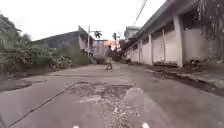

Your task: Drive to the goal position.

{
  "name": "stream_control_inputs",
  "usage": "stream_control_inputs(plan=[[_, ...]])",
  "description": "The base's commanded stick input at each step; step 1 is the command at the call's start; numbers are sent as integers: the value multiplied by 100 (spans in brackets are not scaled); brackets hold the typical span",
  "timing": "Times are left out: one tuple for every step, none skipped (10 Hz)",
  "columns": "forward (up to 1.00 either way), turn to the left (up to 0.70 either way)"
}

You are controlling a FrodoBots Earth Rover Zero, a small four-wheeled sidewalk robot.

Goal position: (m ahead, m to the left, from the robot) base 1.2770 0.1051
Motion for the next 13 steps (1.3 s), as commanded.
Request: stream_control_inputs(plan=[[85, 1], [85, 1], [85, 1], [85, 1], [85, -15], [85, -33], [85, -33], [85, -30], [85, -20], [85, -9], [85, 1], [85, 1], [85, 1]])
